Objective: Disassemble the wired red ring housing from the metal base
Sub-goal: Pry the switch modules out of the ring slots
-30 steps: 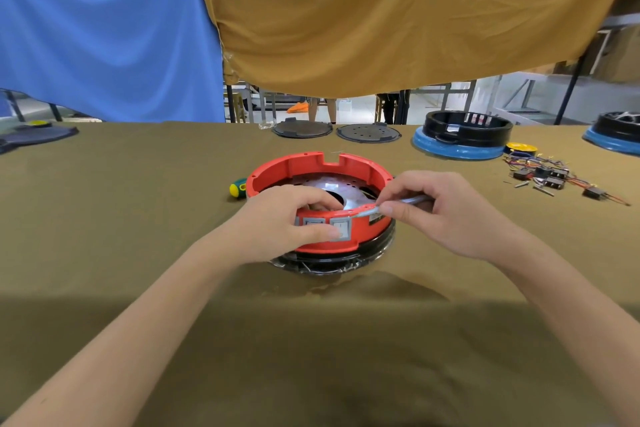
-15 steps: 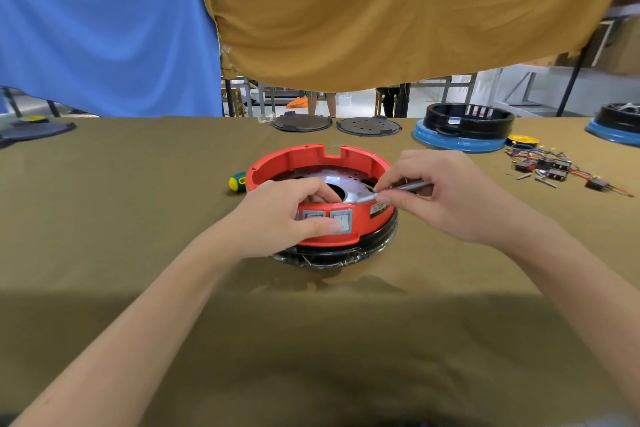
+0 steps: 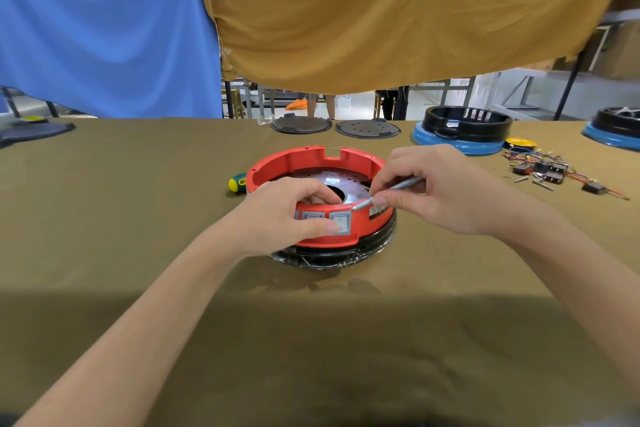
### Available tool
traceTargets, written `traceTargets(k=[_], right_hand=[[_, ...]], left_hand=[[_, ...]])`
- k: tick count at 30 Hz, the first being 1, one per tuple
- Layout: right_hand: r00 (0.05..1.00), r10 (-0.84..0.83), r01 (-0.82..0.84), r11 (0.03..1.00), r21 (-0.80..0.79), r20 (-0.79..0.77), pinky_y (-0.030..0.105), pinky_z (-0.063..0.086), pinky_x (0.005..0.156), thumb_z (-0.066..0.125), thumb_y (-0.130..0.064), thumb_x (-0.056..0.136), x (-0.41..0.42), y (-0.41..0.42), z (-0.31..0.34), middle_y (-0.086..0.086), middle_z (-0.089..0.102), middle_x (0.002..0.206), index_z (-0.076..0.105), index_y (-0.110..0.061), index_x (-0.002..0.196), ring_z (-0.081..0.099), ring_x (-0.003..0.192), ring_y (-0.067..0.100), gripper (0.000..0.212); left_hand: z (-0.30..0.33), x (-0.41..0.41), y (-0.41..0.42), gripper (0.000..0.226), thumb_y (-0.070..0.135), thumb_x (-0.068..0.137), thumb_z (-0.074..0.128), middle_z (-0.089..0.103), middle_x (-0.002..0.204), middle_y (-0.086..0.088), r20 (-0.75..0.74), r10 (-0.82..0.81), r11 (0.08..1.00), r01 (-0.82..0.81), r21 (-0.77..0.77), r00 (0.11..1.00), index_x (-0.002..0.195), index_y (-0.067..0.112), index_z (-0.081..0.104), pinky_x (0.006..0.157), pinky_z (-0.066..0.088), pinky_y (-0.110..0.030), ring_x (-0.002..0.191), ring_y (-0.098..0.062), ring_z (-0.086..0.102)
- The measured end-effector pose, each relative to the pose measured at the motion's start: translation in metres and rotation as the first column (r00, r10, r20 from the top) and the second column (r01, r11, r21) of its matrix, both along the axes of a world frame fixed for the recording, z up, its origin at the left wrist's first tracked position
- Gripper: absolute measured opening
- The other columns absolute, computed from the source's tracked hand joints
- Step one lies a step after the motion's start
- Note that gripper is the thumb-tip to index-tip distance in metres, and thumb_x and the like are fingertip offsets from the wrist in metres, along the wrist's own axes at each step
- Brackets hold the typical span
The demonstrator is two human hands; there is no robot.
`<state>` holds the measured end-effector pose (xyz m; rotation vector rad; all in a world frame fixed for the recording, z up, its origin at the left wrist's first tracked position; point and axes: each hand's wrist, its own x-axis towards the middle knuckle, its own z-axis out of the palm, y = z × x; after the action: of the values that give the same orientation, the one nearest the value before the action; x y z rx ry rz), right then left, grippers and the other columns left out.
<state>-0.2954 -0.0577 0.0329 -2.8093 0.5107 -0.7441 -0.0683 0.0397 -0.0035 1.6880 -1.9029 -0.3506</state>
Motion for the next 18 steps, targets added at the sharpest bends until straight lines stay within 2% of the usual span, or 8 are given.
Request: traceTargets(k=[4,9,14,18], right_hand=[[0.998,0.015,-0.016,1.000,-0.015,-0.053,0.011,0.040,0.065,0.073,-0.025,0.088,0.007,-0.002,0.009,-0.022,0.060,0.077,0.075,-0.024,0.088,0.057,0.076,0.003,0.002],[0.973,0.000,0.018,0.997,0.075,-0.231,0.004,0.039,0.063,0.072,-0.026,0.090,0.020,-0.009,0.030,-0.025,0.067,0.073,0.075,-0.026,0.087,0.060,0.071,-0.009,0.004],[0.928,-0.039,0.058,0.997,0.041,-0.371,0.009,0.041,0.066,0.071,-0.035,0.090,0.029,-0.003,0.043,-0.022,0.067,0.075,0.073,-0.027,0.089,0.061,0.074,-0.009,0.008],[0.902,-0.083,0.006,0.984,-0.180,-0.423,0.029,0.054,0.074,0.069,-0.034,0.090,0.036,0.017,0.046,-0.013,0.070,0.080,0.074,-0.022,0.088,0.066,0.078,0.007,0.013]], left_hand=[[-0.001,0.000,0.001,0.035,0.042,0.084,0.073,0.068,0.106,0.016,-0.012,0.013,1.000,-0.013,-0.002,1.000,0.116,0.033,0.064,0.093,0.053,-0.038,0.101,-0.004,0.063],[0.000,-0.002,0.001,0.034,0.041,0.084,0.073,0.067,0.107,0.016,-0.005,0.023,1.000,-0.023,0.004,1.000,0.116,0.032,0.065,0.093,0.052,-0.038,0.101,-0.004,0.063],[0.000,-0.006,0.003,0.034,0.047,0.084,0.071,0.067,0.106,0.019,0.041,0.055,0.998,-0.055,0.000,0.998,0.116,0.037,0.063,0.092,0.052,-0.036,0.099,-0.001,0.063],[0.000,-0.009,0.005,0.034,0.050,0.083,0.070,0.068,0.105,0.019,0.105,0.082,0.996,-0.078,-0.040,0.991,0.114,0.037,0.061,0.090,0.051,-0.036,0.099,-0.001,0.062]])
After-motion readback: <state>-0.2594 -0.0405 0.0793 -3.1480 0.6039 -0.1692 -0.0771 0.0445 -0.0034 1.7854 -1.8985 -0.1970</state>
